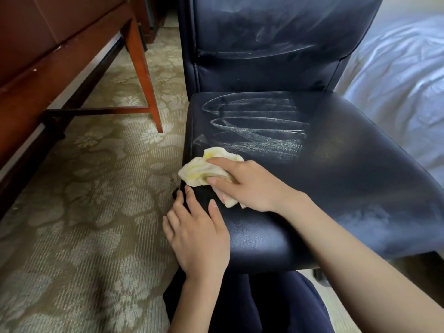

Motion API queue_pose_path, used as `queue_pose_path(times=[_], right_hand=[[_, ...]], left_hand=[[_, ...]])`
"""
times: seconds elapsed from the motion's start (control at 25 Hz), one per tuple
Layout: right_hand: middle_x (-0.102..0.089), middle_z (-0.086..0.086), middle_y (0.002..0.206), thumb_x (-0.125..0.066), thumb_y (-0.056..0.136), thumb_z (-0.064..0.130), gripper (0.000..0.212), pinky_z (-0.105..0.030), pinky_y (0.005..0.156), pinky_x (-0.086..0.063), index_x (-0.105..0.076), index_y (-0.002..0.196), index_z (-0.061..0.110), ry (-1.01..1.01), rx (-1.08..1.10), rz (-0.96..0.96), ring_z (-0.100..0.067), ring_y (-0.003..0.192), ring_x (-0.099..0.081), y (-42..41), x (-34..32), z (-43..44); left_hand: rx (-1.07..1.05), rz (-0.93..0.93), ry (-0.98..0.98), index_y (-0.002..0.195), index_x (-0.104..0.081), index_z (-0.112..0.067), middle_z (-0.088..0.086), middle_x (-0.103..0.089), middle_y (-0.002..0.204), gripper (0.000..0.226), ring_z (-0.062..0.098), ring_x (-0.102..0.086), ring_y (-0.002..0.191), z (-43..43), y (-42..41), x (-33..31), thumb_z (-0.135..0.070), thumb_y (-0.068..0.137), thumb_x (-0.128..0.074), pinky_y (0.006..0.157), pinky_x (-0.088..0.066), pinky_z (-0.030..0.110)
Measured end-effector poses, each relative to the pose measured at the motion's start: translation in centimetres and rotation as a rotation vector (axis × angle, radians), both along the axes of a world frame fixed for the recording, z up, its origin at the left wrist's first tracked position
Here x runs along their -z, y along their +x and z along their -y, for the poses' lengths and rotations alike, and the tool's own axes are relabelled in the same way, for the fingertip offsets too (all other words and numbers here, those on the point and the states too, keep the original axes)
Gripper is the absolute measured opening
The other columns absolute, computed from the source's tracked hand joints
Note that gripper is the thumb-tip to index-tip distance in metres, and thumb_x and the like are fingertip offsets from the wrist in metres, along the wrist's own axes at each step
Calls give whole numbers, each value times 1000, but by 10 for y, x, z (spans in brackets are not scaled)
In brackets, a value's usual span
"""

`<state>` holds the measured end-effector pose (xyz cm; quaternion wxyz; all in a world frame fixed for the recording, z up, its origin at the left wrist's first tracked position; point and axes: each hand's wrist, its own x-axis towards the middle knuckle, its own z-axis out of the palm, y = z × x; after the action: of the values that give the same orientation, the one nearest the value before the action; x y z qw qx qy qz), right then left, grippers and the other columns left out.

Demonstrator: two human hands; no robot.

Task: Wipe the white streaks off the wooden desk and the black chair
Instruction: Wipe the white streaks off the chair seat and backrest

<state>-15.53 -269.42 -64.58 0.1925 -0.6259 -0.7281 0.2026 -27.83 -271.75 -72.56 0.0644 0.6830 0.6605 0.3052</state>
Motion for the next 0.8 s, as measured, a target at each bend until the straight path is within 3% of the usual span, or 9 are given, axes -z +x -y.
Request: queue_pose_path(times=[0.04,0.12,0.24,0.36,0.44,0.52,0.6,0.68,0.8], right_hand=[[-59,23,74,-39,96,48,43,-21,78,-44,-42,136,37,-16,7,-47,0,74,-58,7,-3,14],[-62,25,86,-35,98,42,38,-14,79,-41,-47,134,37,-15,22,-143,6,83,-58,28,-5,37],[-68,16,107,-47,98,20,30,-27,90,-46,-58,123,31,37,69,-216,-8,97,-62,62,-4,52],[-69,10,103,-62,86,-1,31,-17,86,-50,-66,109,19,171,180,-235,-5,96,-64,84,-5,56],[-66,8,95,-71,81,16,27,-14,79,-49,-67,108,20,231,253,-115,-6,90,-62,86,-7,57],[-62,9,87,-72,75,41,34,-21,76,-46,-68,104,25,176,303,69,-9,81,-56,81,-3,57],[-60,9,79,-72,74,43,26,-21,74,-41,-68,92,25,143,334,96,-11,78,-53,72,4,54],[-59,11,70,-72,79,30,10,-13,69,-36,-64,74,26,172,347,-24,-7,71,-52,67,6,49],[-57,10,68,-66,86,20,18,-14,64,-38,-60,69,23,199,438,-437,-2,65,-49,70,1,43]], left_hand=[[-3,5,8,128,-53,1,22,-59,121,58,42,-58,101,-1,-1,1,-38,90,-34,90,-46,55],[-6,17,18,130,-52,1,22,-58,123,59,42,-57,104,-1,-1,2,-39,90,-33,92,-43,56],[-10,20,33,131,-51,1,23,-57,124,60,43,-56,107,-2,-1,3,-39,91,-30,95,-40,56],[-12,16,48,131,-51,0,24,-57,123,60,43,-55,108,-3,-2,5,-39,91,-29,96,-39,57],[-13,15,54,132,-50,0,24,-57,123,61,43,-55,107,-3,-2,6,-40,91,-29,97,-38,57],[-17,15,59,131,-51,0,24,-57,123,61,43,-55,107,-2,-1,6,-40,91,-29,97,-38,57],[-16,14,63,132,-50,0,24,-57,124,61,43,-55,108,-2,-1,6,-40,91,-28,97,-38,58],[-19,8,67,132,-50,0,24,-57,124,61,44,-55,108,-3,-1,6,-40,91,-28,97,-38,58],[-18,5,57,133,-49,0,23,-56,126,63,43,-54,110,-2,-3,7,-42,91,-27,98,-38,58]])
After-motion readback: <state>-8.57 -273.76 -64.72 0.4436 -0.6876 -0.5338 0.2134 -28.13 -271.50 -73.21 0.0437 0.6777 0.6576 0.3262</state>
